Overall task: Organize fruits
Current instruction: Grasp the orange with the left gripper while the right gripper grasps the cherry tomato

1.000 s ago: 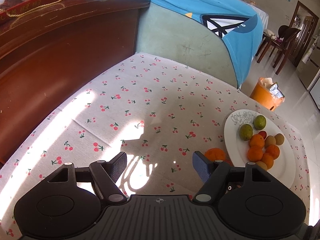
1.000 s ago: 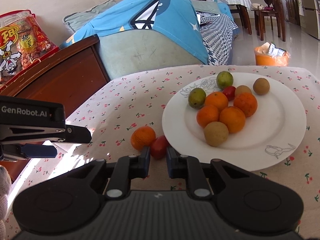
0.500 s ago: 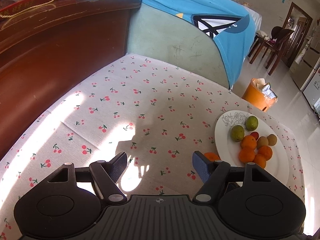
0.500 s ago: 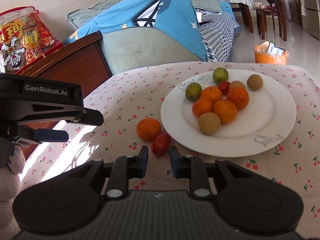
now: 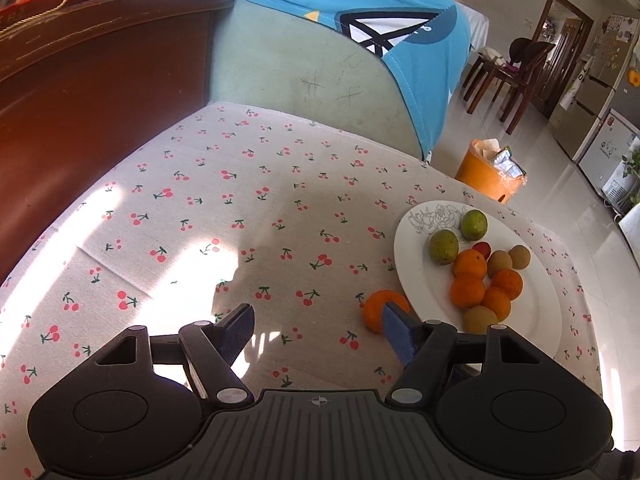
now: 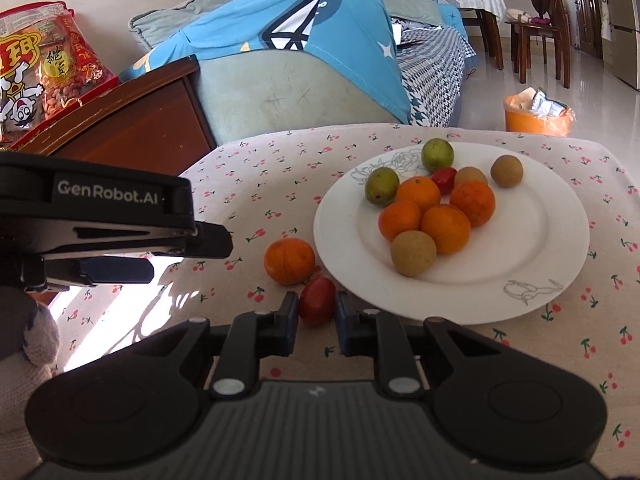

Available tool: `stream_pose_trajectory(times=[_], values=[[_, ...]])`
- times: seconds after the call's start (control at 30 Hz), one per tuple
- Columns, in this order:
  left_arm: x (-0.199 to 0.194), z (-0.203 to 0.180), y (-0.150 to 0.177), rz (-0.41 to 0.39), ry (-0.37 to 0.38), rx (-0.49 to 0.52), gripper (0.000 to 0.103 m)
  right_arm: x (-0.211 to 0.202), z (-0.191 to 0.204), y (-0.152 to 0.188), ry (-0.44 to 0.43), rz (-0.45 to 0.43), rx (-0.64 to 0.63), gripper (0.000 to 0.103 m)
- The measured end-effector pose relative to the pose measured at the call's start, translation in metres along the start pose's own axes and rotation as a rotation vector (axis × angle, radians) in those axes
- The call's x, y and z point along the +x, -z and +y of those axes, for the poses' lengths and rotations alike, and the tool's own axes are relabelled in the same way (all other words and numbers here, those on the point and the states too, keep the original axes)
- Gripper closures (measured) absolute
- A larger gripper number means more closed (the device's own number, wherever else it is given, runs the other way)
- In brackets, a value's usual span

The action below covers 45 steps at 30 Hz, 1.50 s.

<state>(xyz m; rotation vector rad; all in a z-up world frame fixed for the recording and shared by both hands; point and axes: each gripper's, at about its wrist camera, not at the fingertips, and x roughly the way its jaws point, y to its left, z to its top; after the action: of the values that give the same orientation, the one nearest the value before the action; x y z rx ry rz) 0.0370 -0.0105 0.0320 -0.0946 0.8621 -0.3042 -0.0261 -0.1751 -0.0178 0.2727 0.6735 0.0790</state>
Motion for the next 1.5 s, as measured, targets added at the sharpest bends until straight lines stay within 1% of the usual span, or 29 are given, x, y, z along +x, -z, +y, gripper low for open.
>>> stream_pose_trajectory(times=[0.17, 0.23, 0.33, 0.5, 0.53, 0.57, 0.6, 0.7, 0.77, 0.83, 0.93, 0.97, 1.0, 1.03, 1.1, 1.27, 1.4, 1.5], values=[[0.012, -0.009, 0.007, 0.019, 0.039, 0.044, 0.034, -0.013, -0.003, 0.002, 0.02, 0.046, -0.045, 0.085], [0.014, -0.011, 0.008, 0.013, 0.057, 0.052, 0.034, -0.016, -0.005, 0.0, 0.013, 0.071, -0.055, 0.085], [0.018, -0.015, 0.008, 0.006, 0.079, 0.073, 0.037, -0.018, -0.01, -0.002, -0.005, 0.105, -0.056, 0.085], [0.029, -0.021, 0.01, 0.0, 0.123, 0.105, 0.047, -0.018, -0.017, -0.008, -0.042, 0.159, -0.076, 0.085], [0.031, -0.023, 0.01, -0.004, 0.126, 0.121, 0.049, -0.019, -0.019, -0.009, -0.051, 0.166, -0.08, 0.085], [0.032, -0.025, 0.01, -0.013, 0.12, 0.137, 0.054, -0.019, -0.02, -0.01, -0.06, 0.173, -0.085, 0.085], [0.033, -0.026, 0.01, -0.021, 0.11, 0.15, 0.056, -0.019, -0.022, -0.011, -0.071, 0.177, -0.09, 0.085], [0.037, -0.024, 0.009, -0.029, 0.12, 0.148, 0.063, -0.02, -0.027, -0.01, -0.089, 0.172, -0.092, 0.085], [0.038, -0.024, 0.009, -0.037, 0.121, 0.163, 0.065, -0.019, -0.027, -0.01, -0.095, 0.166, -0.094, 0.085], [0.038, -0.027, 0.011, -0.043, 0.113, 0.194, 0.065, -0.019, -0.027, -0.011, -0.101, 0.166, -0.095, 0.085], [0.037, -0.029, 0.013, -0.049, 0.118, 0.221, 0.068, -0.017, -0.031, -0.013, -0.113, 0.169, -0.067, 0.085], [0.037, -0.029, 0.014, -0.051, 0.122, 0.223, 0.069, -0.016, -0.033, -0.014, -0.119, 0.169, -0.058, 0.085], [0.037, -0.028, 0.015, -0.054, 0.126, 0.221, 0.073, -0.016, -0.034, -0.014, -0.123, 0.168, -0.051, 0.085], [0.036, -0.028, 0.015, -0.054, 0.133, 0.218, 0.074, -0.015, -0.034, -0.015, -0.126, 0.167, -0.049, 0.085], [0.036, -0.028, 0.016, -0.058, 0.136, 0.213, 0.074, -0.015, -0.035, -0.016, -0.133, 0.168, -0.046, 0.085], [0.025, -0.028, 0.017, -0.073, 0.115, 0.196, 0.075, -0.021, -0.04, -0.019, -0.148, 0.156, -0.039, 0.085], [0.005, -0.026, 0.008, -0.121, 0.127, 0.172, 0.075, -0.03, -0.044, -0.025, -0.168, 0.136, -0.006, 0.085], [-0.008, -0.029, 0.0, -0.163, 0.144, 0.157, 0.075, -0.038, -0.045, -0.034, -0.178, 0.098, 0.005, 0.085]])
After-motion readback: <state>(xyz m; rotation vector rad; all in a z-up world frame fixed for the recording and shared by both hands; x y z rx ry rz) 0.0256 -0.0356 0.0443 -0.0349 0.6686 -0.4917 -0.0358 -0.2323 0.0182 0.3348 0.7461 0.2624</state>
